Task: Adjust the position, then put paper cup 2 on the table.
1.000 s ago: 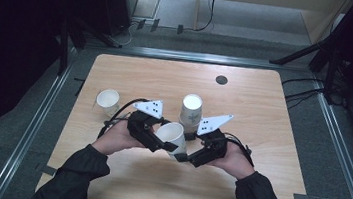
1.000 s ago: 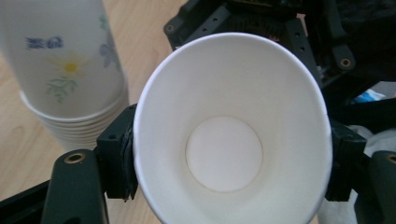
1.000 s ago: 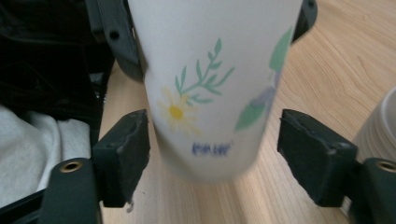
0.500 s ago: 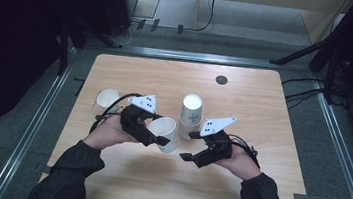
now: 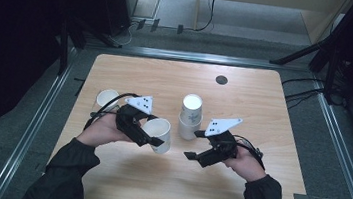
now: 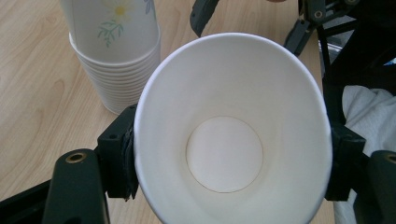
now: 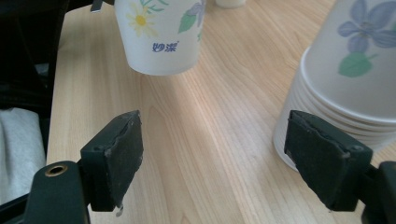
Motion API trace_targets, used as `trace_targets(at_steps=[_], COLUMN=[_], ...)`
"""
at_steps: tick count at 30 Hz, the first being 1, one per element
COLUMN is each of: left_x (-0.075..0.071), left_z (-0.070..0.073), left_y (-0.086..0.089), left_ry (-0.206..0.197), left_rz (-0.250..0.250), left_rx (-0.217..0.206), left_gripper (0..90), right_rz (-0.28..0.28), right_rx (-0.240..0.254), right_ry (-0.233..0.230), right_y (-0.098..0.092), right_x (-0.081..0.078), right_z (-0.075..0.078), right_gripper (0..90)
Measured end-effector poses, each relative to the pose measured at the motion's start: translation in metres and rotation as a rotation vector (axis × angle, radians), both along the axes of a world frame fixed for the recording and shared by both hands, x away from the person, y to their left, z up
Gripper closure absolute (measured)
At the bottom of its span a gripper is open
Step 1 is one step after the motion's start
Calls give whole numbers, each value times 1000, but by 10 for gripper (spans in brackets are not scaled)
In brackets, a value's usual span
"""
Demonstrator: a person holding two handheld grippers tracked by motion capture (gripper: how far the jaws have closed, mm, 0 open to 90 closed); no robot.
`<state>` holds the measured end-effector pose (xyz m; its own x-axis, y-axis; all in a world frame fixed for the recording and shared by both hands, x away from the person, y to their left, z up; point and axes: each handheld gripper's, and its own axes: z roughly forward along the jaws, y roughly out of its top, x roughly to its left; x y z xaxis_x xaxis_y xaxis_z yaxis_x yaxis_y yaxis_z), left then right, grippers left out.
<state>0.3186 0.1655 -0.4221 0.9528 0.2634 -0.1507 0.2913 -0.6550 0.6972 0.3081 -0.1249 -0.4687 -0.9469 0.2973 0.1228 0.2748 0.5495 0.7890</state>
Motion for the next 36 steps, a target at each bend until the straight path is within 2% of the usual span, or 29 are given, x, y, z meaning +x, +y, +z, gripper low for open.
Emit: trace_targets(at_steps=[2,8,13,20,26,36], left_x=[0,1,1,2,3,0], left_z=[-1,-4,-5,-6,-7,-11], left_y=[2,10,17,29,43,64], left_ry=[7,9,16,15,29,31], left_rz=[-2,-14,-25,-8,18,57], left_rx=[1,40,44,32,21,40], left_gripper=[251,251,251,250,250,250], right_rz=[-12,-32,-44,-59,-74,-95], right_rx=[-1,-2,1,2,2,4], right_ry=[-6,-9,-12,-16,-28,-36], right_y=[-2,-11,-18,-27,-36,-46], right_x=[0,2,2,0,1,5], right_z=[1,3,5,7,9,11], right_gripper=[199,199,199,199,199,199])
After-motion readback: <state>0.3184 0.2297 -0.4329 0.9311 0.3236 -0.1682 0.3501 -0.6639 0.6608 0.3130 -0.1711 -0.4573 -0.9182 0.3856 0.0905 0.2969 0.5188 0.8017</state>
